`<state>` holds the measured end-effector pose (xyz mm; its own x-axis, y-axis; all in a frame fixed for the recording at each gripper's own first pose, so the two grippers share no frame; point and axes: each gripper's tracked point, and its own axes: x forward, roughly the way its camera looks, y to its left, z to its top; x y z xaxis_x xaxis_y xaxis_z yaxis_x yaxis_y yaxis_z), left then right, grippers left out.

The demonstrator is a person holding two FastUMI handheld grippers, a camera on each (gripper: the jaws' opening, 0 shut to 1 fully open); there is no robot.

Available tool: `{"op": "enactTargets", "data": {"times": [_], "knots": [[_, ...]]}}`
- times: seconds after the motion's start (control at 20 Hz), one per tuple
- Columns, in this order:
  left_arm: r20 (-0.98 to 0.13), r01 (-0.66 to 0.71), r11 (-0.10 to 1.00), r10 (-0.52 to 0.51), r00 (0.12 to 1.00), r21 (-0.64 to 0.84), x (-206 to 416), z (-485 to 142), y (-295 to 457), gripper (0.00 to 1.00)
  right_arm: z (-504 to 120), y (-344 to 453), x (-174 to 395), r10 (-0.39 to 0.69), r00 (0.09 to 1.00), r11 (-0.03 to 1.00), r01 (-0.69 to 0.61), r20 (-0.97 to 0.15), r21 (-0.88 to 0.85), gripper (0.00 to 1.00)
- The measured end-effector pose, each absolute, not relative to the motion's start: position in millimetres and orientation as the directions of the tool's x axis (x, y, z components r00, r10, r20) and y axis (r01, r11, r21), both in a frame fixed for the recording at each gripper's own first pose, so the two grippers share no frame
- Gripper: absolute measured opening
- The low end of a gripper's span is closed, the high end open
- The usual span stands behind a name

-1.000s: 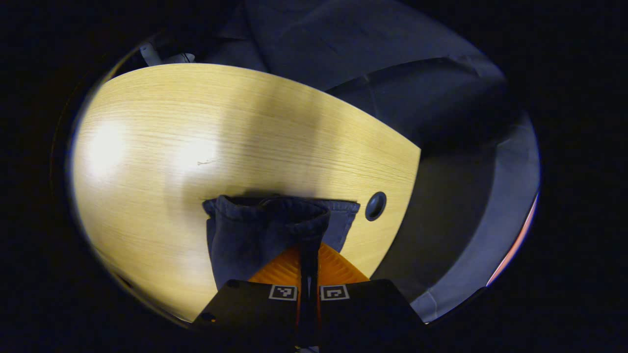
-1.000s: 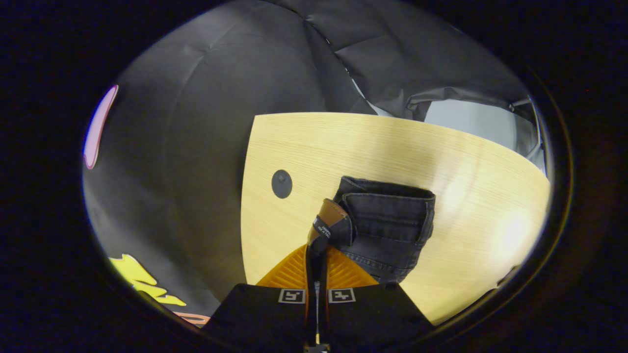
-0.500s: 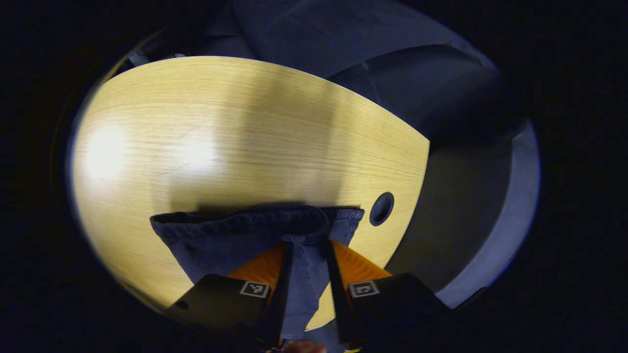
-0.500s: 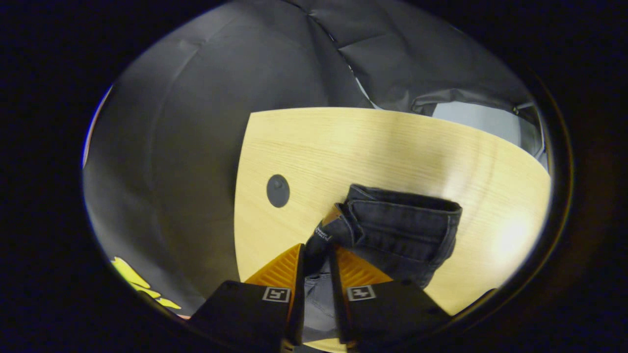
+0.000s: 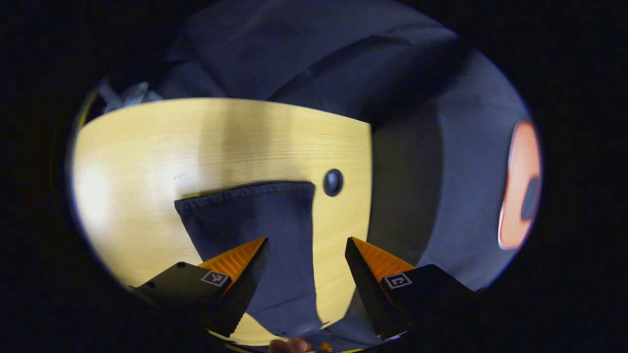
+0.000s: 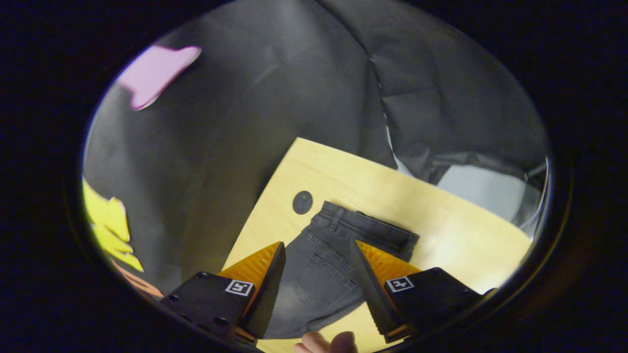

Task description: Grasp the waist and the cuffs of the jeans and fold them to make the two legs overlap; first hold the waist and fold one-third of the jeans toward the cuffs, then hold the cuffs and fold the remaining one-third in the same direction to finish folding.

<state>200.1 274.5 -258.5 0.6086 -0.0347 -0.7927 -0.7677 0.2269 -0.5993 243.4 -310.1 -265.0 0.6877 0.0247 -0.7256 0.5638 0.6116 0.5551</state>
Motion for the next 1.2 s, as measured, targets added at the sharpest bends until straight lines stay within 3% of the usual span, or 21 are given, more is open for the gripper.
{"op": "enactTargets", "data": {"times": [0.15, 0.2, 0.25, 0.4, 0.55, 0.6, 0.65, 0.75, 0.8, 0.85, 0.95, 1.0, 1.15, 1.2], "knots": [[-0.695, -0.594, 0.589, 0.074, 0.715, -0.548, 192.9, -193.0, 250.4, 0.98, -227.4, -293.0, 212.3, -0.014, 0.791, 0.805, 0.372, -0.611, 0.462, 0.83], [-0.638, -0.512, 0.686, 0.089, 0.765, -0.517, 191.8, -170.4, 235.2, 0.99, -216.2, -286.3, 196.9, -0.027, 0.814, 0.859, 0.315, -0.58, 0.402, 0.74], [-0.58, -0.42, 0.771, 0.081, 0.81, -0.479, 190.6, -150.5, 215.3, 0.99, -202.3, -279.1, 181.2, -0.03, 0.834, 0.9, 0.262, -0.55, 0.348, 0.83], [-0.485, -0.226, 0.924, 0.051, 0.873, -0.309, 178.1, -122.8, 170.4, 0.99, -186.2, -271.1, 144.5, -0.115, 0.874, 0.975, 0.19, -0.472, 0.114, 0.82], [-0.417, -0.087, 0.965, -0.025, 0.909, -0.249, 134.7, -115.7, 93.1, 0.99, -183.7, -261.5, 110.9, -0.153, 0.901, 0.986, 0.168, -0.406, 0.001, 0.83], [-0.417, -0.065, 0.967, -0.045, 0.908, -0.245, 119.4, -113.3, 70.9, 0.99, -182.3, -261.9, 99.2, -0.17, 0.904, 0.983, 0.185, -0.391, 0.0, 0.75], [-0.414, -0.05, 0.973, -0.049, 0.909, -0.226, 105.5, -118.0, 55.2, 0.99, -188.4, -261.4, 88.0, -0.183, 0.899, 0.979, 0.205, -0.398, 0.014, 0.81], [-0.411, -0.05, 0.981, -0.031, 0.911, -0.185, 80.7, -124.4, 28.9, 0.99, -203.6, -268.4, 65.4, -0.196, 0.878, 0.965, 0.253, -0.437, 0.074, 0.81], [-0.417, -0.054, 0.982, -0.026, 0.908, -0.18, 70.6, -129.9, 18.8, 0.99, -215.3, -271.8, 63.4, -0.204, 0.86, 0.954, 0.282, -0.468, 0.102, 0.75], [-0.436, -0.056, 0.98, -0.033, 0.899, -0.19, 57.9, -135.5, 5.7, 0.99, -231.3, -273.4, 63.7, -0.208, 0.841, 0.945, 0.304, -0.5, 0.118, 0.8], [-0.454, -0.06, 0.984, -0.023, 0.891, -0.169, 46.6, -143.4, -7.2, 0.99, -257.9, -285.0, 62.9, -0.204, 0.814, 0.93, 0.334, -0.545, 0.151, 0.81], [-0.469, -0.056, 0.983, -0.033, 0.883, -0.174, 44.0, -146.2, -13.1, 0.99, -268.5, -291.9, 65.8, -0.205, 0.803, 0.921, 0.352, -0.56, 0.168, 0.75], [-0.488, -0.073, 0.988, -0.004, 0.873, -0.139, 42.9, -145.5, -14.3, 0.99, -302.4, -310.6, 88.9, -0.191, 0.779, 0.887, 0.397, -0.597, 0.234, 0.75], [-0.489, -0.079, 0.989, 0.008, 0.872, -0.126, 43.2, -143.7, -12.5, 0.99, -314.9, -315.2, 100.4, -0.182, 0.772, 0.872, 0.413, -0.609, 0.263, 0.9]]}}
